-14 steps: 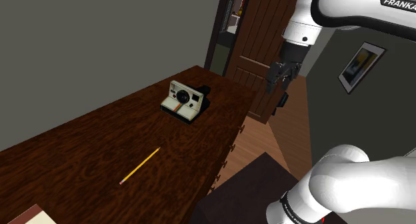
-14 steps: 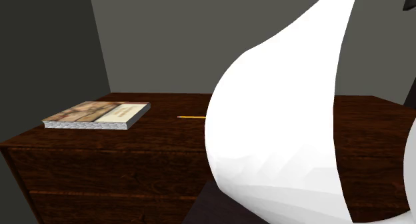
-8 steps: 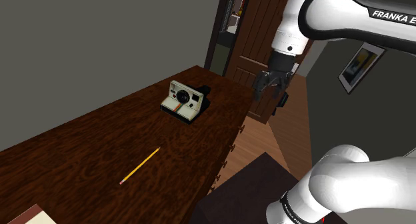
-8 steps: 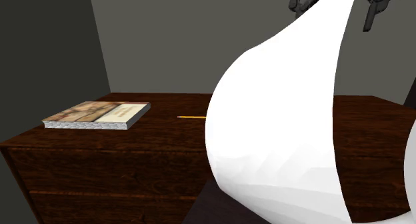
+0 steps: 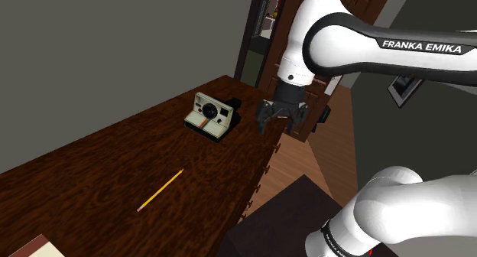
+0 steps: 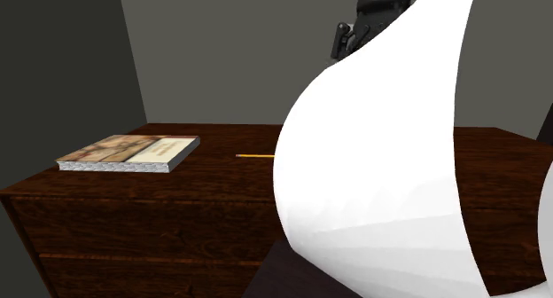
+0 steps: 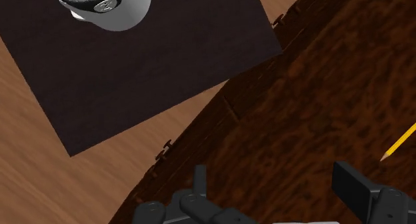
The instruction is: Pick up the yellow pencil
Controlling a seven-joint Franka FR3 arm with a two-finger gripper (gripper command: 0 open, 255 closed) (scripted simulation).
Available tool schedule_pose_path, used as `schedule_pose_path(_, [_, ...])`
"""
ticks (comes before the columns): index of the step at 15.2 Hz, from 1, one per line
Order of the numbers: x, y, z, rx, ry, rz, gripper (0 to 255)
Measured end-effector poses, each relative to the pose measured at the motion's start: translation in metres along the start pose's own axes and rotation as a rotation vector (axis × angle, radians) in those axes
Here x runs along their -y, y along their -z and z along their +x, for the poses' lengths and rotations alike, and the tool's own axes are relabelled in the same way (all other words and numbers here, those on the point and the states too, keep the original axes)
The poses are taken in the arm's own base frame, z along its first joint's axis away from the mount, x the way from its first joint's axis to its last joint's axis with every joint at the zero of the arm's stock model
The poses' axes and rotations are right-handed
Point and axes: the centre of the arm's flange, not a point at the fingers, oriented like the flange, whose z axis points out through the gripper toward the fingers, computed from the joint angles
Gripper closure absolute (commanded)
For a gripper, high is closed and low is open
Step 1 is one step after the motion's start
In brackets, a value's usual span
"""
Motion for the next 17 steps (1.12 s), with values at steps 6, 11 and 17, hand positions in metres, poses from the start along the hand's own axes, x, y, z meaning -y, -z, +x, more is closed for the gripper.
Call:
schedule_pose_path(6, [0.062, -0.044, 0.003, 0.007, -0.176, 0.012, 0])
schedule_pose_path(11, [0.114, -0.081, 0.014, 0.012, -0.323, 0.023, 0])
schedule_pose_path(17, [0.173, -0.123, 0.04, 0.019, -0.499, 0.036, 0])
